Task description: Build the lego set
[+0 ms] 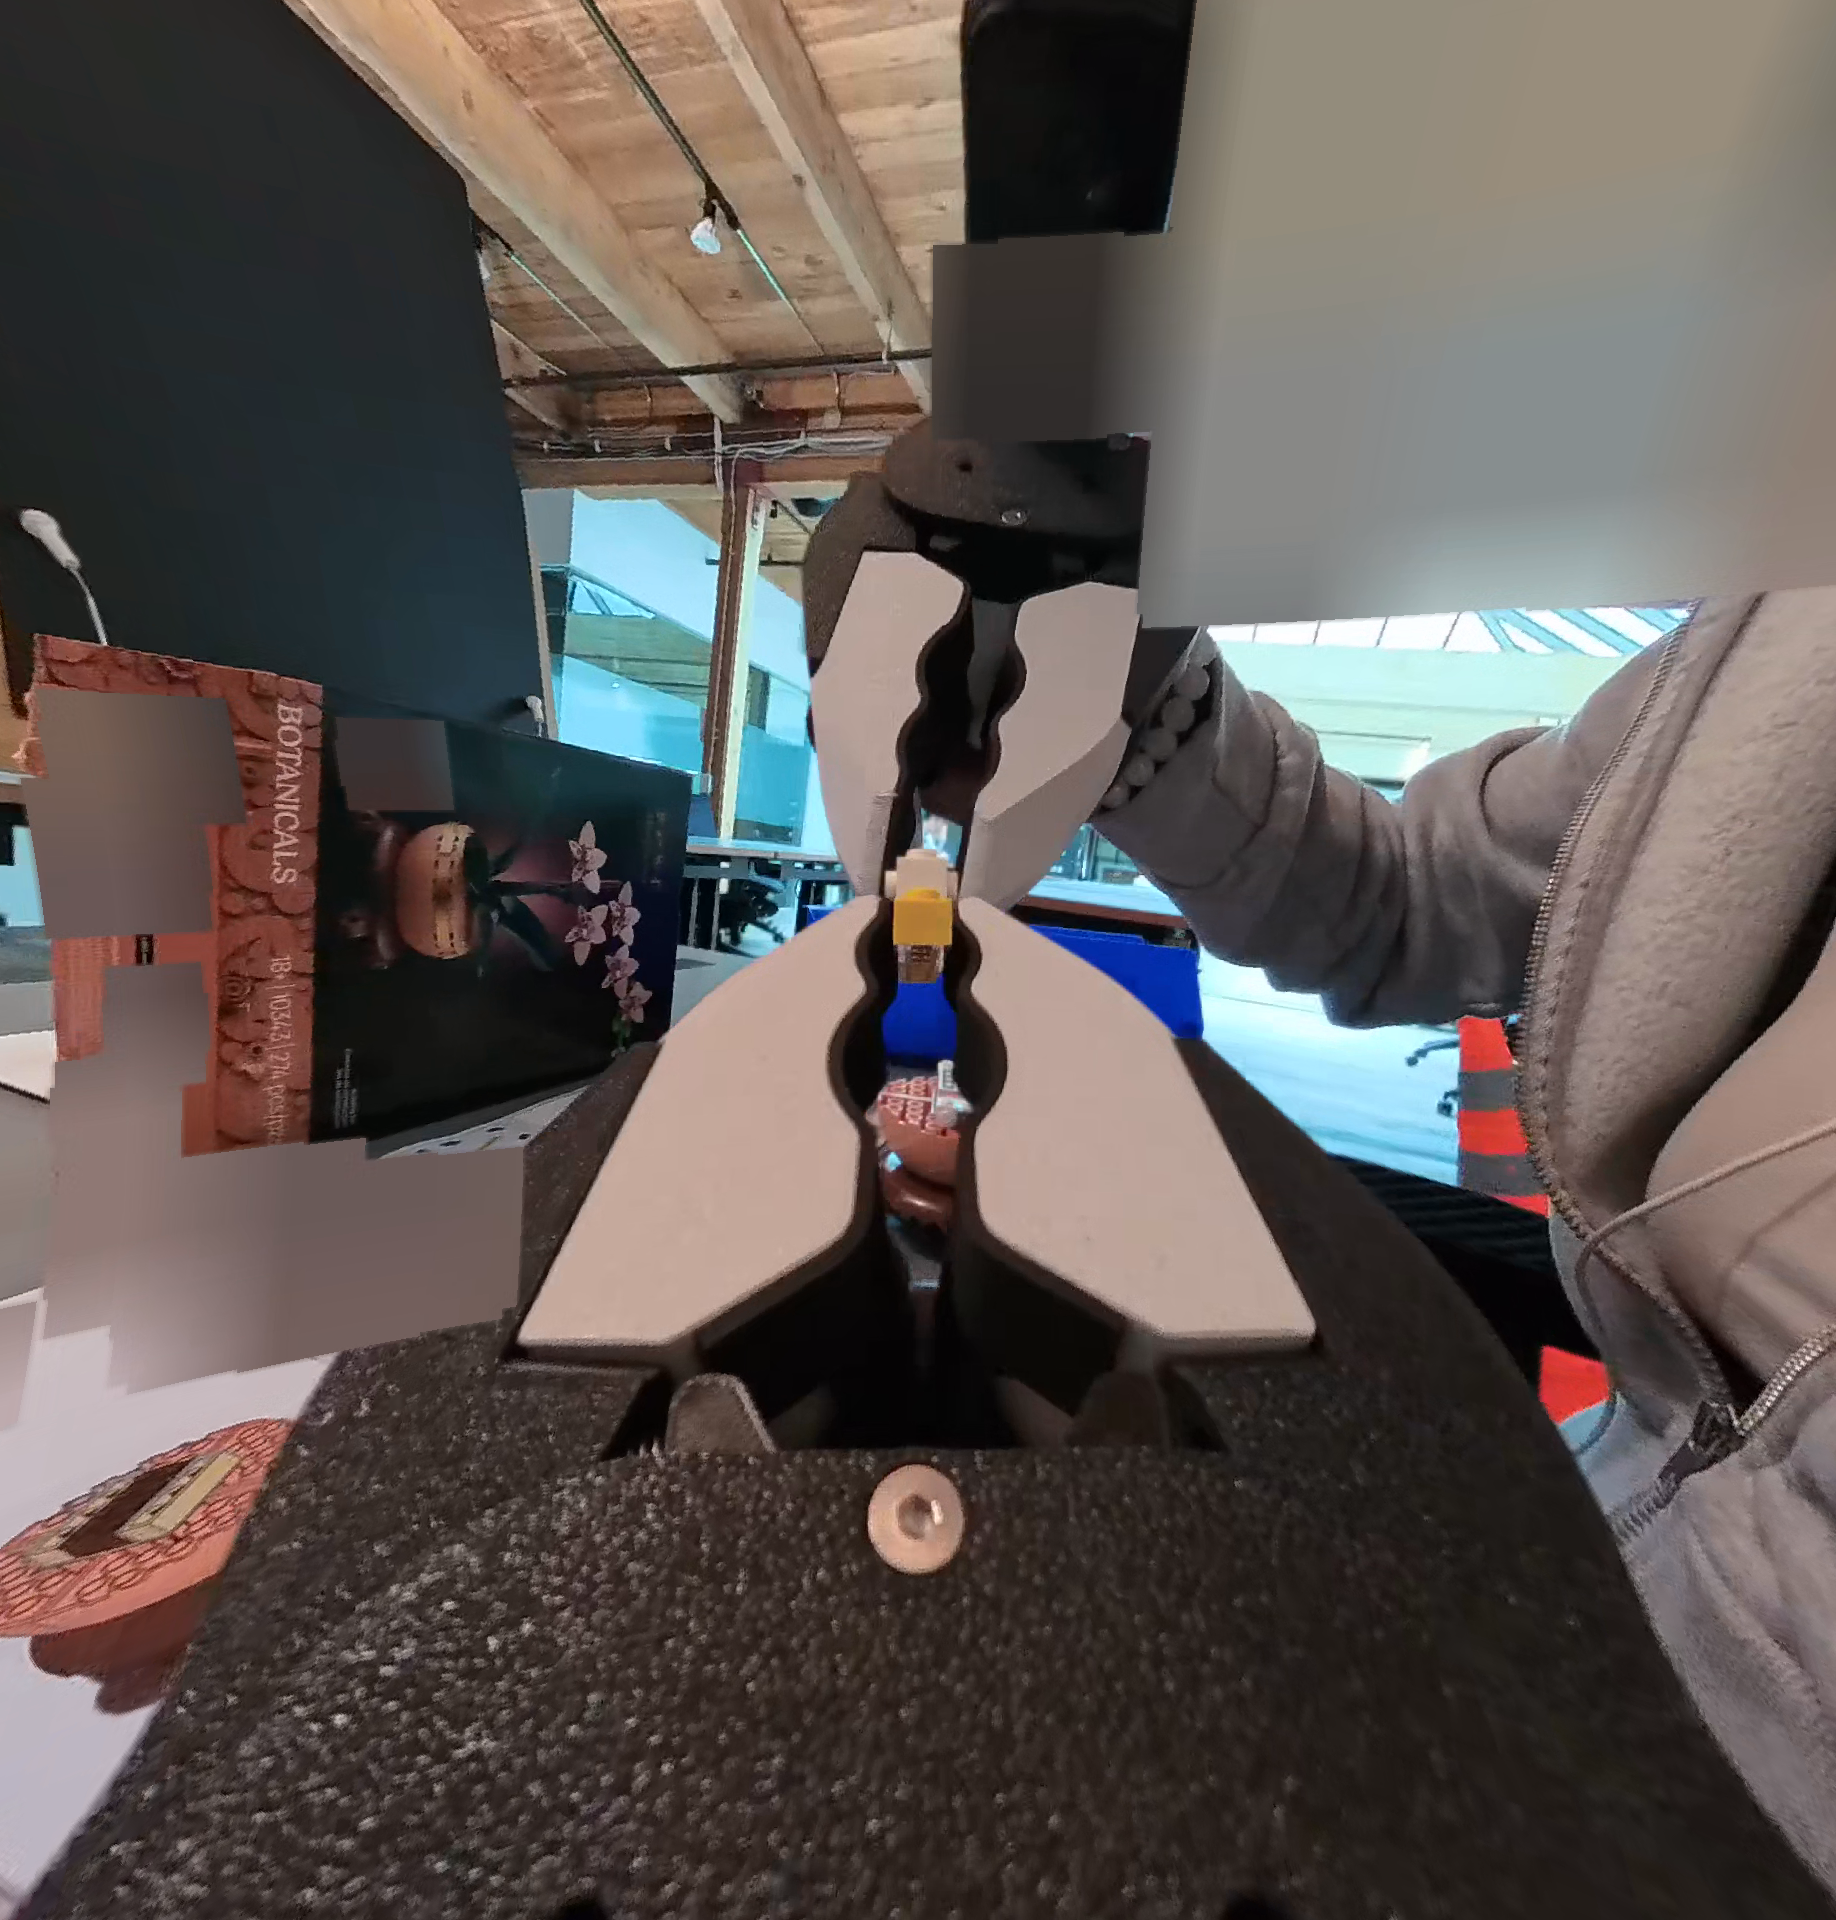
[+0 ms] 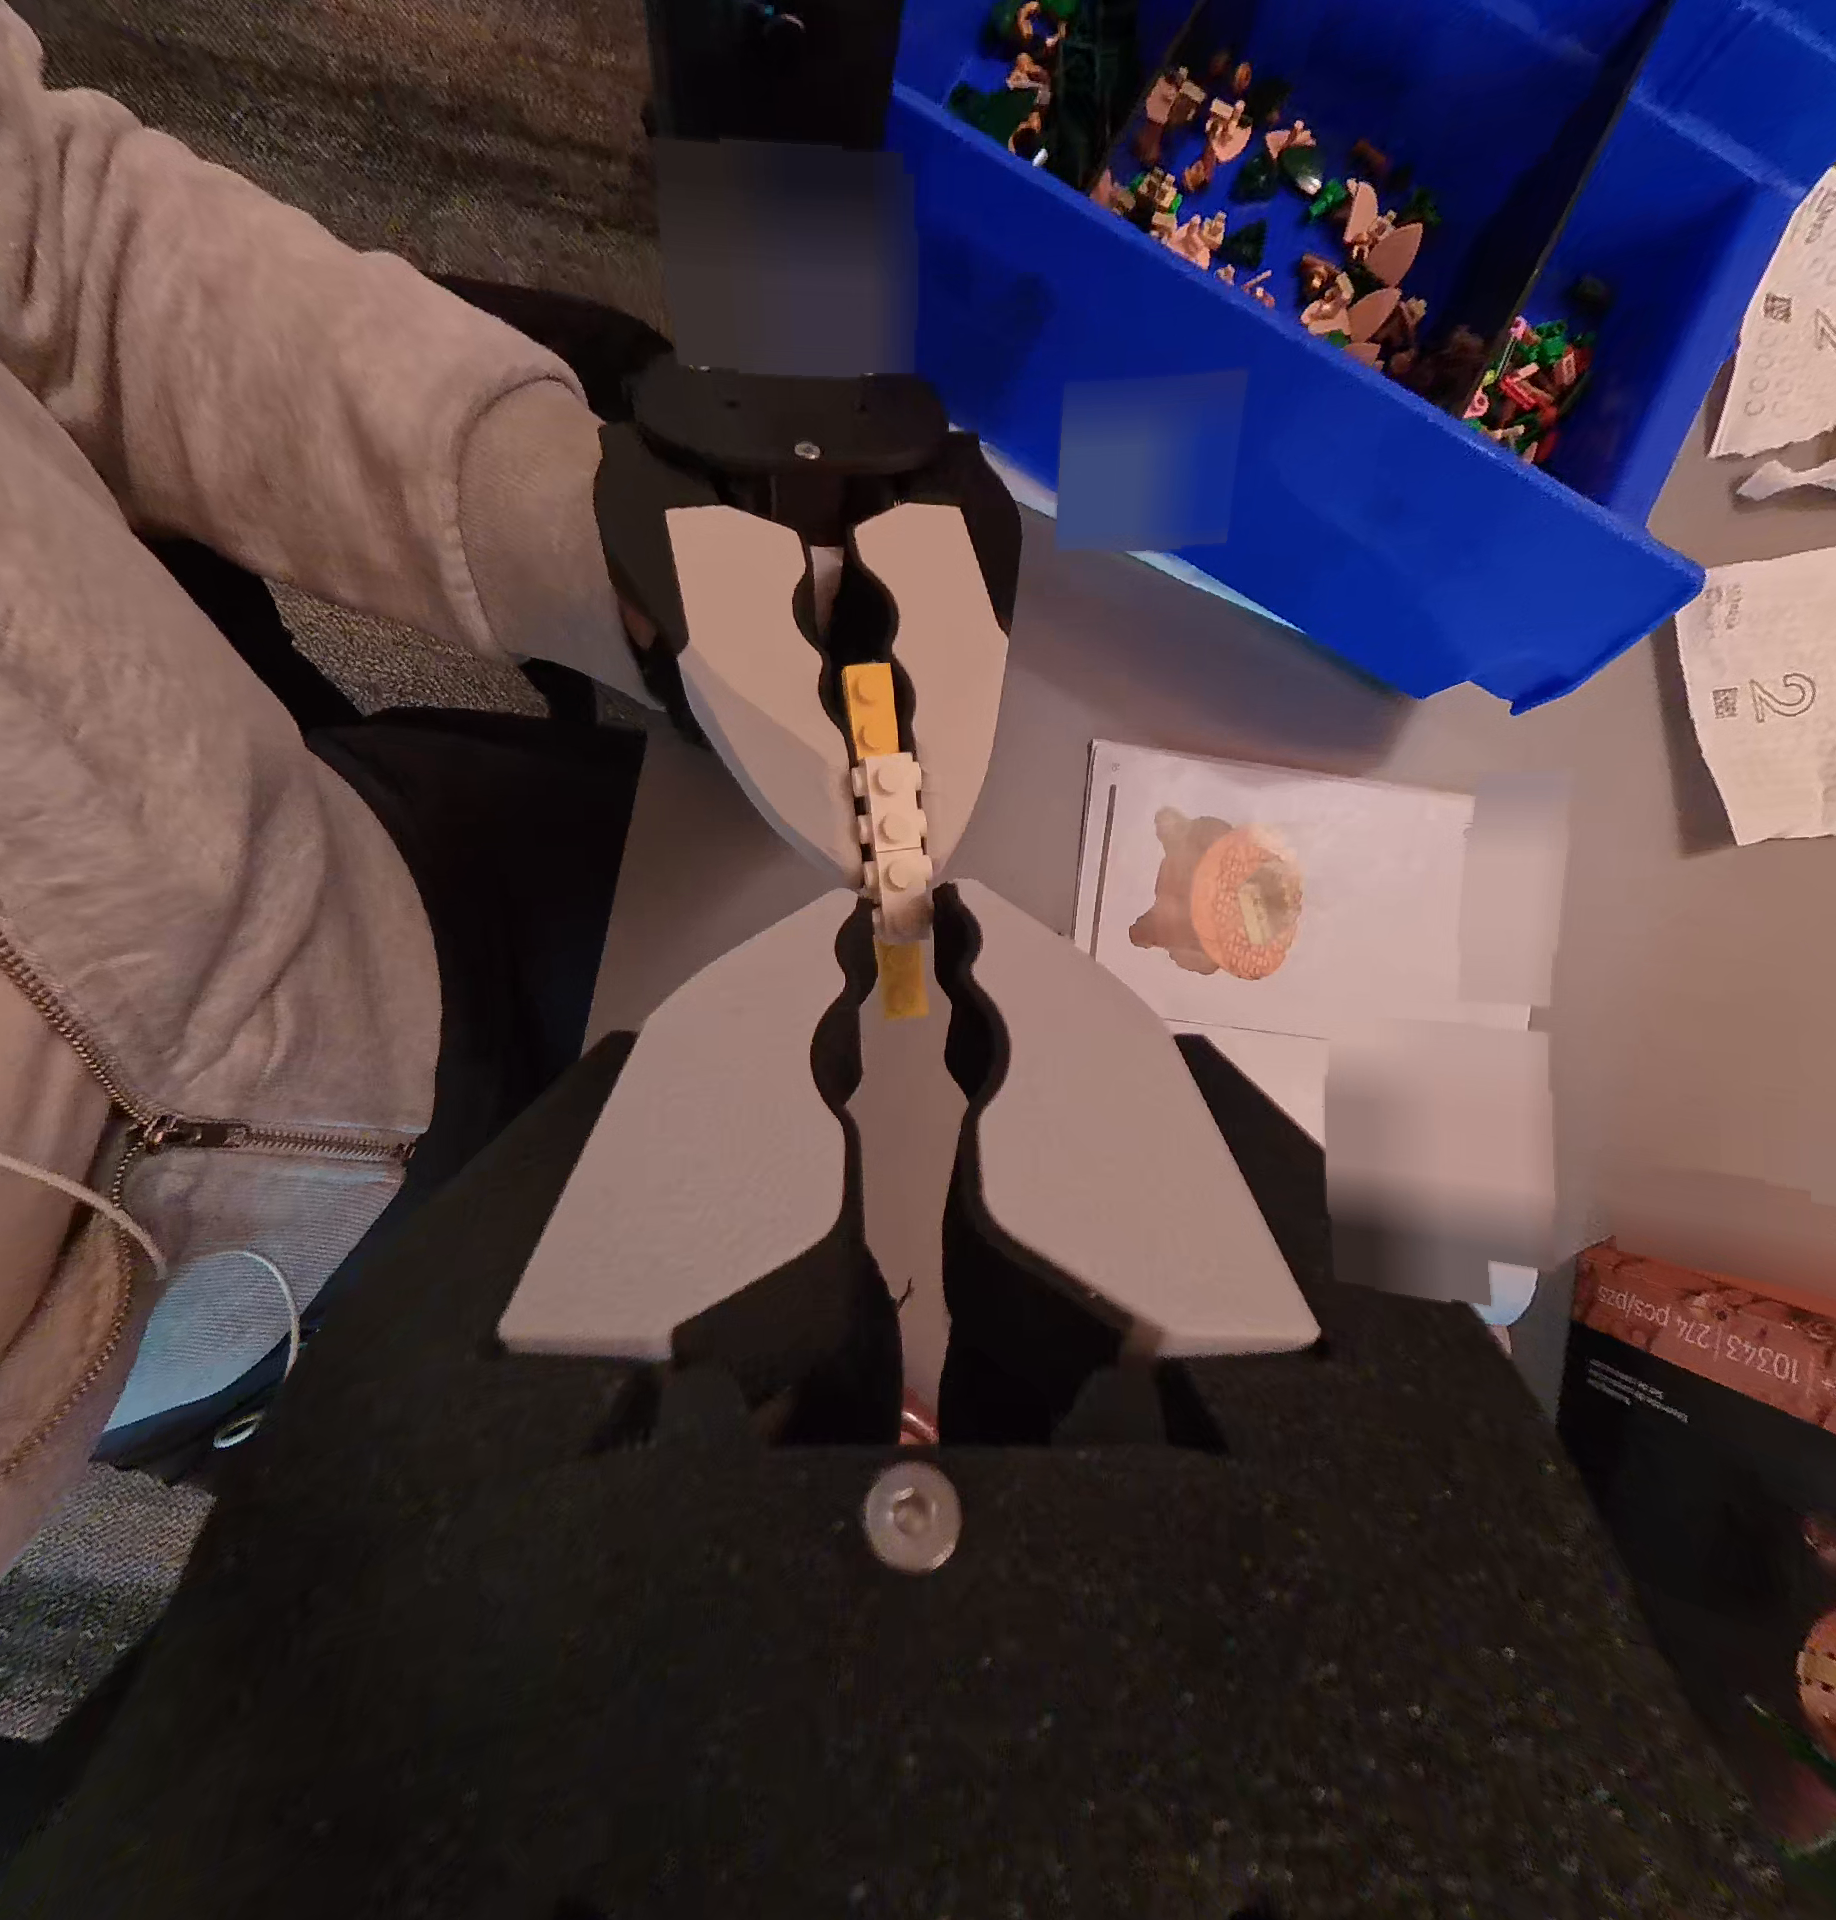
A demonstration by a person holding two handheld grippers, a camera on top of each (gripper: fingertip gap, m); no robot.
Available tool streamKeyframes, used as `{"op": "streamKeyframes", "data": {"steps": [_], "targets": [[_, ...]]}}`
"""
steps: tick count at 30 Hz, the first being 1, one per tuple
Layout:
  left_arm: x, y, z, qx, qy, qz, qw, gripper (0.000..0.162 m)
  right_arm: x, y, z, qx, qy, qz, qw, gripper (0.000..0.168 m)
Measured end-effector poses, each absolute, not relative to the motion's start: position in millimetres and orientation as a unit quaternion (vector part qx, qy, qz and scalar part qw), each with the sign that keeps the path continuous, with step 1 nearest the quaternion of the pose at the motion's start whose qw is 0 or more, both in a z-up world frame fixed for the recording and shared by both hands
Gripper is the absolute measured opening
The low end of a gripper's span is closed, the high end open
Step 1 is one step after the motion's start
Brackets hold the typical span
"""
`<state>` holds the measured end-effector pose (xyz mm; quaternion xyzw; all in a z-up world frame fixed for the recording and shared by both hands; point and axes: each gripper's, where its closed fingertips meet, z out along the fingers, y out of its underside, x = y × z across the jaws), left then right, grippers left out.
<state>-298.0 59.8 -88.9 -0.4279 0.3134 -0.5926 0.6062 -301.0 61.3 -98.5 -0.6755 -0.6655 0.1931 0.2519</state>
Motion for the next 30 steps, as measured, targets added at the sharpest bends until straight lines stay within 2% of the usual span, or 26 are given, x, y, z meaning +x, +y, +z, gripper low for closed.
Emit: {"op": "streamKeyframes", "data": {"steps": [10, 12, 17, 20, 23, 24, 27, 30], "targets": [[-301, 60, -82, -0.423, 0.299, -0.595, 0.615, 0.008, -303, 62, -92, -0.669, -0.669, 0.177, 0.271, 0.012], [-302, 61, -80, -0.421, 0.294, -0.600, 0.614, 0.008, -305, 62, -90, -0.663, -0.673, 0.174, 0.278, 0.024], [-310, 64, -75, -0.415, 0.262, -0.625, 0.607, 0.007, -307, 61, -79, -0.635, -0.683, 0.178, 0.314, 0.037], [-316, 65, -66, -0.405, 0.232, -0.660, 0.589, 0.007, -305, 66, -67, -0.543, -0.702, 0.145, 0.438, 0.049], [-317, 62, -57, -0.399, 0.209, -0.696, 0.559, 0.007, -304, 57, -36, -0.379, -0.666, 0.112, 0.633, 0.040], [-316, 61, -54, -0.398, 0.205, -0.705, 0.550, 0.007, -303, 53, -31, -0.336, -0.658, 0.086, 0.668, 0.042], [-309, 56, -44, -0.395, 0.197, -0.730, 0.522, 0.007, -307, 53, -46, -0.322, -0.676, 0.048, 0.661, 0.055], [-302, 48, -34, -0.387, 0.197, -0.748, 0.502, 0.007, -306, 51, -38, -0.286, -0.662, 0.019, 0.692, 0.049]]}}
